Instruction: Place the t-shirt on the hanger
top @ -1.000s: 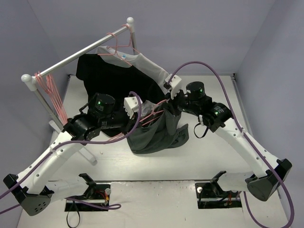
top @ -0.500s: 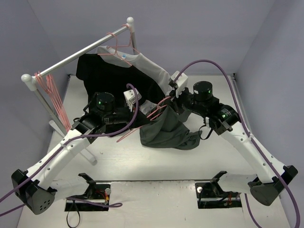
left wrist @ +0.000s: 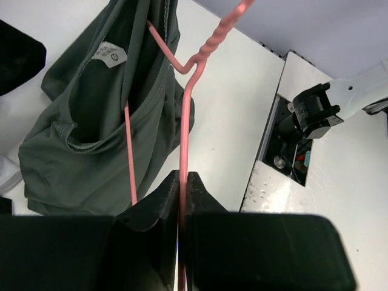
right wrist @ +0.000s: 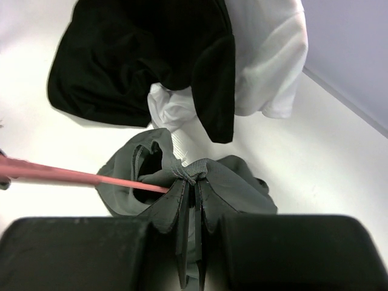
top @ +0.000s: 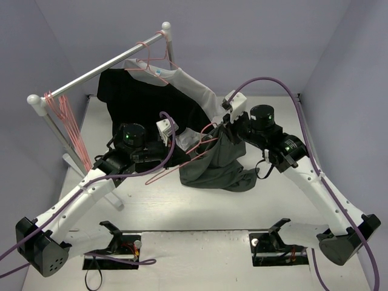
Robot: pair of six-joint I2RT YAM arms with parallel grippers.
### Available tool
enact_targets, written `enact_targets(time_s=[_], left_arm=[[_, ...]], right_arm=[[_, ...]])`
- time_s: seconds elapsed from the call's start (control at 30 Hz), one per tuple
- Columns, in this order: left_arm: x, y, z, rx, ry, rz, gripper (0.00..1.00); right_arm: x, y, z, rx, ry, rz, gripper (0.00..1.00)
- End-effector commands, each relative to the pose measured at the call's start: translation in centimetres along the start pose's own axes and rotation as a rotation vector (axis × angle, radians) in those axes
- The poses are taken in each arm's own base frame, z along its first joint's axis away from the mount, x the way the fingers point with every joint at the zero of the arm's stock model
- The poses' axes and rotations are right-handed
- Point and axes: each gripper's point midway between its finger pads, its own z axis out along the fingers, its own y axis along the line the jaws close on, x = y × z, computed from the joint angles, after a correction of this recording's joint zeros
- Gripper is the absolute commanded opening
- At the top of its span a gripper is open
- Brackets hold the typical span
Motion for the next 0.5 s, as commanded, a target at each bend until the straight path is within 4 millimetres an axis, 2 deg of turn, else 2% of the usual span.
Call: enact_targets(time_s=[0.0, 0.23, 0.3, 0.47], left_arm=[[-3.0, -0.9, -1.0, 0.005, -0.089, 0.079, 0.0], [-4.9, -0.6, -0.2, 0.012, -0.15, 0.038, 0.0], [-5.9, -1.0, 0.3, 0.048, -0.178, 0.017, 0.0], [-6.8, -1.1, 1.2, 0.103, -0.206, -0.014, 0.0]], right_arm=[[-1.8, -1.5, 0.8, 0.055, -0.048, 0.007, 0.0], [-2.4, 0.5, 1.2, -0.077, -0.068, -0.022, 0.0], [-2.6, 1.0, 0.7, -0.099, -0.084, -0.035, 0.0], [-3.2, 1.2, -0.3, -0.109, -0.112, -0.052, 0.0]])
